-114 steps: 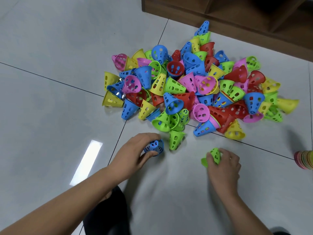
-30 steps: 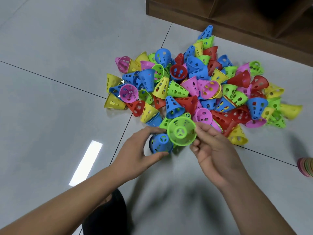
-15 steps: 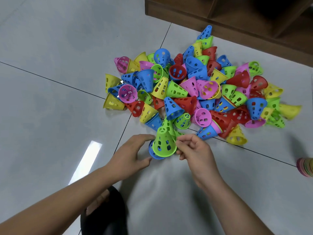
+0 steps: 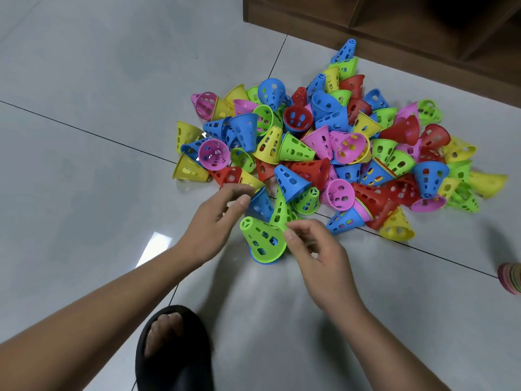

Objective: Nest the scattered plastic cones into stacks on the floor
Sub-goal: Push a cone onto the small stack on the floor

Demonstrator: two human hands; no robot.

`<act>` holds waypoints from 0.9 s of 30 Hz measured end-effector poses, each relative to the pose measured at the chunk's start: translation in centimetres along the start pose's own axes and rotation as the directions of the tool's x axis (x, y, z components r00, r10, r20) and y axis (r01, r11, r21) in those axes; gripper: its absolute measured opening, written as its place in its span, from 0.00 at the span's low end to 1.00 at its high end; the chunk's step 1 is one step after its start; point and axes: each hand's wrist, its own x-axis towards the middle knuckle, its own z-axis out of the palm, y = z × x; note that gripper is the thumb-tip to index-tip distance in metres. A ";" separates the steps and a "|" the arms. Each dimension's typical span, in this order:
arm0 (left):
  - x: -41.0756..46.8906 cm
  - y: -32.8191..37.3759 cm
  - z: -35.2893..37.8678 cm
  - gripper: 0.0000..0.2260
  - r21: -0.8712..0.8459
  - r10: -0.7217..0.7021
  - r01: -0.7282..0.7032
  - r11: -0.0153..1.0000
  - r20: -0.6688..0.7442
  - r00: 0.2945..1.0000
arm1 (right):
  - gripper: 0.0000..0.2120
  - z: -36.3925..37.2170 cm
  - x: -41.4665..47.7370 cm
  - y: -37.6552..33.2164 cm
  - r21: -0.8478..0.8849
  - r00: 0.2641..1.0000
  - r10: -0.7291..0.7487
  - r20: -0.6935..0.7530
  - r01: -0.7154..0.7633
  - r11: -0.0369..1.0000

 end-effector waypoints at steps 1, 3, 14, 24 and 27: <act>-0.2 0.9 0.4 0.15 -0.023 0.012 -0.011 1.000 0.032 0.999 | 0.04 0.3 -0.1 0.0 -0.029 0.999 -0.033 0.025 0.033 0.999; -0.9 1.8 1.3 0.15 -0.028 0.043 -0.041 0.999 0.085 0.995 | 0.06 0.8 -0.2 0.4 -0.089 0.996 -0.063 0.058 0.068 0.994; -1.8 0.5 4.6 0.19 0.143 0.051 -0.076 0.987 0.169 0.984 | 0.08 0.5 -0.4 3.7 -0.268 0.997 -0.052 0.050 0.064 0.961; 4.4 -3.2 1.1 0.19 0.436 0.209 -0.203 0.877 0.035 0.977 | 0.25 -1.2 2.6 6.6 -0.585 0.977 -0.139 0.161 0.208 0.784; 6.3 -3.8 0.1 0.30 0.553 0.228 -0.238 0.799 0.088 0.970 | 0.29 -1.3 3.4 7.1 -0.653 0.964 -0.097 0.246 0.239 0.718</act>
